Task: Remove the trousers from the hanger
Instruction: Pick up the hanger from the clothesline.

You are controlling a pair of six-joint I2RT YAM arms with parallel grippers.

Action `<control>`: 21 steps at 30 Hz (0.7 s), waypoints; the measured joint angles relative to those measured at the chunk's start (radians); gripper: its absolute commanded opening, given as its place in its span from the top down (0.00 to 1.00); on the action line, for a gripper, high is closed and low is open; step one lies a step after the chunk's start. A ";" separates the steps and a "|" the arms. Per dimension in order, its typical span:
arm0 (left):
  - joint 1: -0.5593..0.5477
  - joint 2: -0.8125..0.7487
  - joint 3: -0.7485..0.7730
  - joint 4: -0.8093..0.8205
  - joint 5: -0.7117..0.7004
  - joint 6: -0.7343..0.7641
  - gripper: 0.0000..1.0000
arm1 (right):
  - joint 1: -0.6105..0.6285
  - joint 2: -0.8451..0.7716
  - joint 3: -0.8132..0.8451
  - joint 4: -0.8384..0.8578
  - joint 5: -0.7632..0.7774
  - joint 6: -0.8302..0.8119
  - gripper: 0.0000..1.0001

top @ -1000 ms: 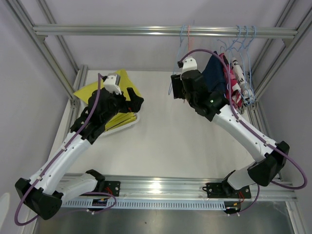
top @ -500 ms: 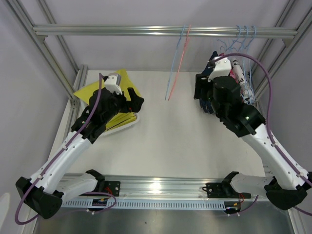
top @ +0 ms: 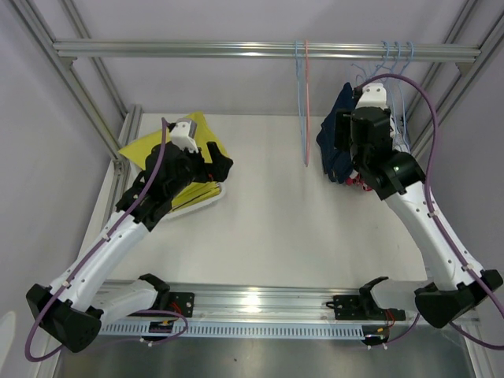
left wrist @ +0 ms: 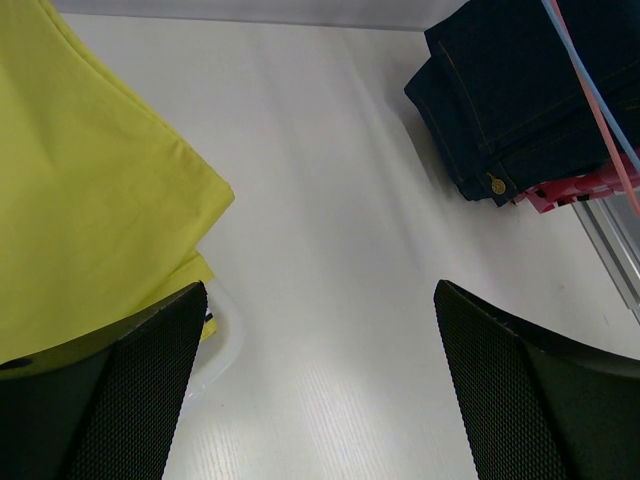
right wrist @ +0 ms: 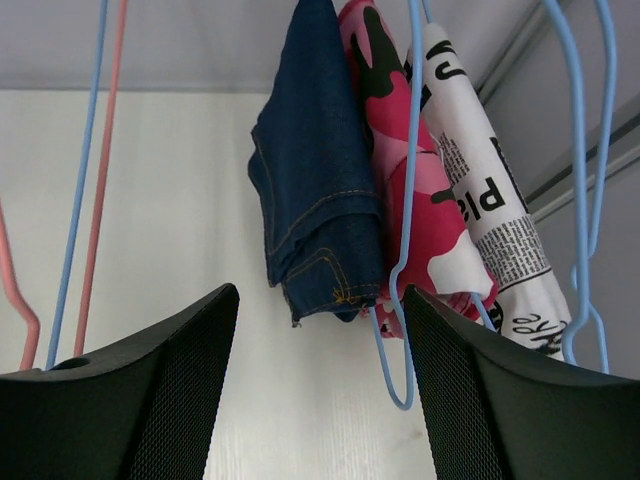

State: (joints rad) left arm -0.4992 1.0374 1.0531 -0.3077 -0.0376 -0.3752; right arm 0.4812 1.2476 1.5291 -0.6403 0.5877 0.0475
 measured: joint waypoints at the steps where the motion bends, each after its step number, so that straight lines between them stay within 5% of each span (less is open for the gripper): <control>1: 0.000 0.001 0.000 -0.001 0.000 0.000 0.01 | -0.006 0.014 0.001 -0.003 0.003 -0.005 0.28; 15: 0.000 0.003 0.002 -0.003 0.001 0.000 0.00 | -0.116 0.151 0.047 0.002 0.023 -0.024 0.29; 21: 0.002 0.003 0.002 -0.004 0.009 0.000 0.01 | -0.181 0.212 0.076 0.035 -0.056 -0.025 0.48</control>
State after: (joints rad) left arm -0.4969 1.0401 1.0554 -0.3115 -0.0284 -0.3752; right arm 0.3004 1.4597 1.6047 -0.6048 0.5316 0.0227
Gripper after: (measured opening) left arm 0.994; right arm 0.564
